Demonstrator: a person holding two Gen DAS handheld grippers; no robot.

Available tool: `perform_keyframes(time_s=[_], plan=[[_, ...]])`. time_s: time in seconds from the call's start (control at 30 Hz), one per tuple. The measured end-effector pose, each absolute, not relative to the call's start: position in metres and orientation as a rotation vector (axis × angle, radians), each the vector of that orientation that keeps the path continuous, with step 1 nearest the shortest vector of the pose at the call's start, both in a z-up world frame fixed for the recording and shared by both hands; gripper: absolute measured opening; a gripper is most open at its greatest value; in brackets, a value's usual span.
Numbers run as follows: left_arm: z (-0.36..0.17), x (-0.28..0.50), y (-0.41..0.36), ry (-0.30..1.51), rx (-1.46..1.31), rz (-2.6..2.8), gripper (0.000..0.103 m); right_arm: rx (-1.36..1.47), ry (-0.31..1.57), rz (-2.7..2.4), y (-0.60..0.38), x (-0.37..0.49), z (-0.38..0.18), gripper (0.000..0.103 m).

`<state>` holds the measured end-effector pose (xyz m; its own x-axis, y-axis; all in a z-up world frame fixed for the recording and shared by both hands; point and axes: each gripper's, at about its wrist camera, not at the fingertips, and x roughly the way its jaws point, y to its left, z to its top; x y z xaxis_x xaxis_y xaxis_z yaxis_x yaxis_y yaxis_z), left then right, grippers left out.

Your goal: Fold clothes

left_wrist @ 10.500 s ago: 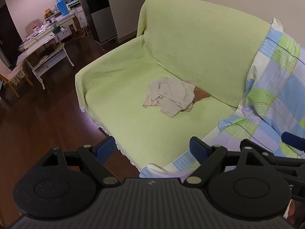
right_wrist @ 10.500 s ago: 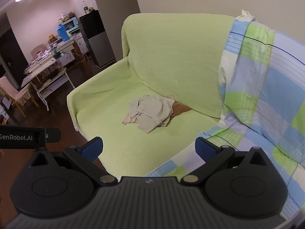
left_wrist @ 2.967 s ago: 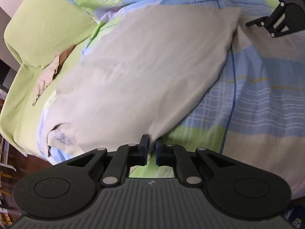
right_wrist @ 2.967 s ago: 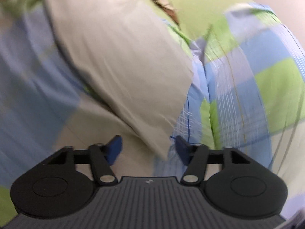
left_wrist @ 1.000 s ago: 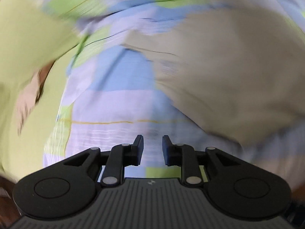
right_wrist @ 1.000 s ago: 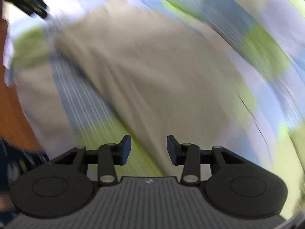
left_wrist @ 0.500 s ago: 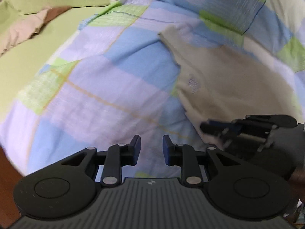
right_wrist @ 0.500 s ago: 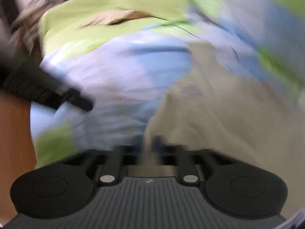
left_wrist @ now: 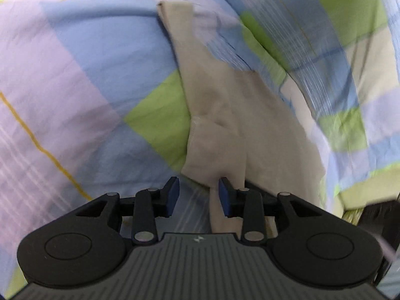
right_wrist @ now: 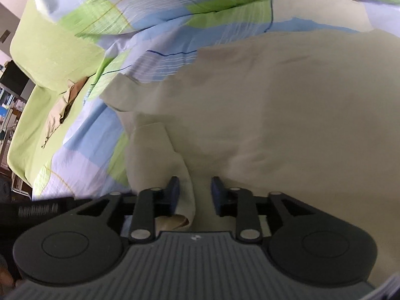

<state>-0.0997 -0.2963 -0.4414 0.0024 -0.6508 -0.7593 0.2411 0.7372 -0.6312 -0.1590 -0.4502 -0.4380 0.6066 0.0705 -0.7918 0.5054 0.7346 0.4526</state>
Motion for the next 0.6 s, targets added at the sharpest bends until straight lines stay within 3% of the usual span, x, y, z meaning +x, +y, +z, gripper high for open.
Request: perform_keyframes(time_s=[0.17, 0.2, 0.23, 0.27, 0.47, 0.6], plan=[[-0.471, -0.095, -0.284, 1.446, -0.67, -0.668, 0.038, 0.752, 0.889, -0.29, -0.45, -0.162, -0.438, 0.039], [-0.473, -0.097, -0.28, 1.438, -0.719, -0.652, 0.03, 0.757, 0.888, -0.291, -0.45, -0.158, -0.439, 0.04], [-0.475, -0.099, -0.276, 1.427, -0.77, -0.636, 0.006, 0.76, 0.888, -0.293, -0.45, -0.157, -0.44, 0.04], [-0.471, -0.101, -0.272, 1.409, -0.775, -0.63, 0.0, 0.761, 0.889, -0.294, -0.45, -0.159, -0.439, 0.04], [-0.402, -0.126, -0.224, 1.263, -0.608, -0.61, 0.0, 0.77, 0.9, -0.271, -0.446, -0.174, -0.425, 0.046], [-0.376, -0.132, -0.172, 1.237, -0.284, -0.464, 0.0, 0.745, 0.921, -0.191, -0.428, -0.187, -0.409, 0.052]])
